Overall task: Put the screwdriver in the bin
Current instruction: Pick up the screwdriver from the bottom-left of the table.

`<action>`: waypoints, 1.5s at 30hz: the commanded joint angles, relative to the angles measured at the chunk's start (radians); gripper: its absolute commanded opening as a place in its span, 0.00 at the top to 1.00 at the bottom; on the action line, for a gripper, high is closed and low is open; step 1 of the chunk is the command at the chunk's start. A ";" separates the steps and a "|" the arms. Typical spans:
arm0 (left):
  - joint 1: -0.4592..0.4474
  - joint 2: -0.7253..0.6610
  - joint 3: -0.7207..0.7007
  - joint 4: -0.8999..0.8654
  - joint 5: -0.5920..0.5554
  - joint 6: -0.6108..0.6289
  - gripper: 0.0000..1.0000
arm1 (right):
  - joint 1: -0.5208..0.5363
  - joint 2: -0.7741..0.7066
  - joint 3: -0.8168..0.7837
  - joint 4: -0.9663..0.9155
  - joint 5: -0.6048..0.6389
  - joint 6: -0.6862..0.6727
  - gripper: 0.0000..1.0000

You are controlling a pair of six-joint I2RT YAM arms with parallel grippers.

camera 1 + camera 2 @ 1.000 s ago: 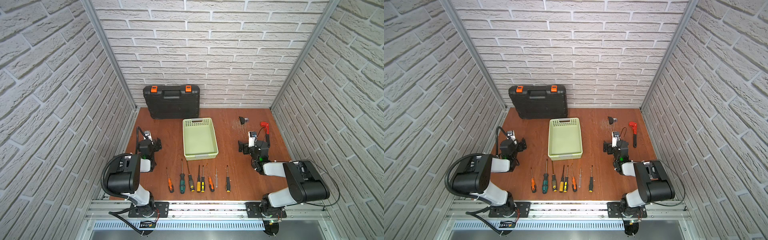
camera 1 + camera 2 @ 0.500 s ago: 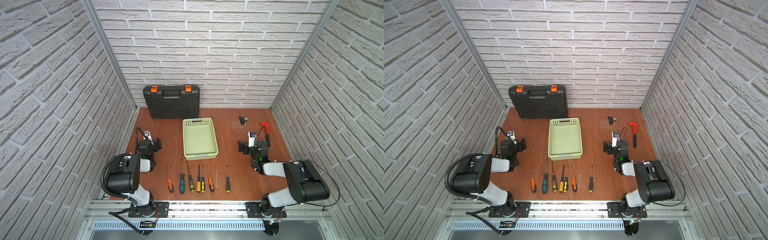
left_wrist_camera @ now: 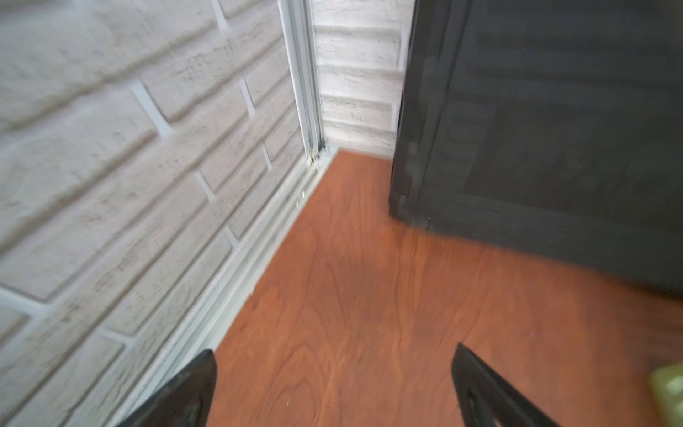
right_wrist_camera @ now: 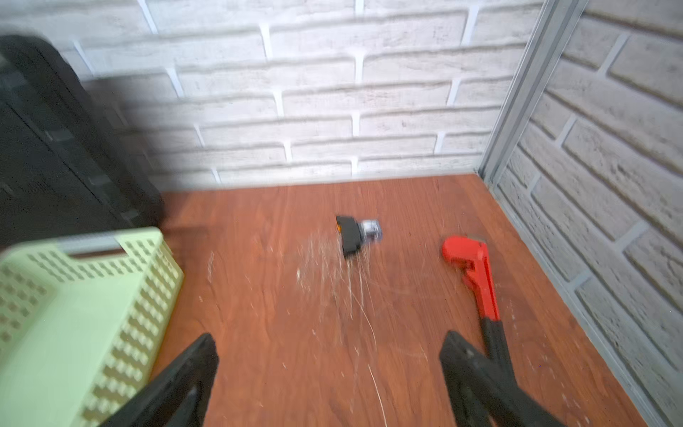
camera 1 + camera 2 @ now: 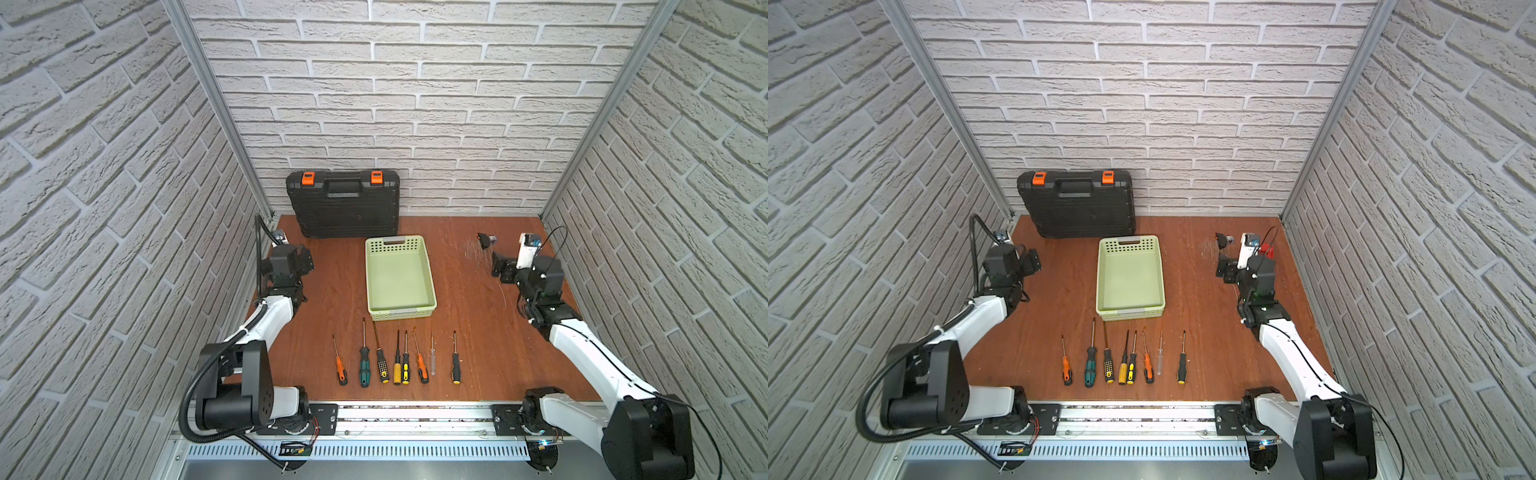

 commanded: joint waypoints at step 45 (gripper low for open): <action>-0.670 -0.101 -0.294 -0.871 0.352 -0.873 0.51 | 0.475 0.136 0.183 -0.630 -0.230 0.282 0.20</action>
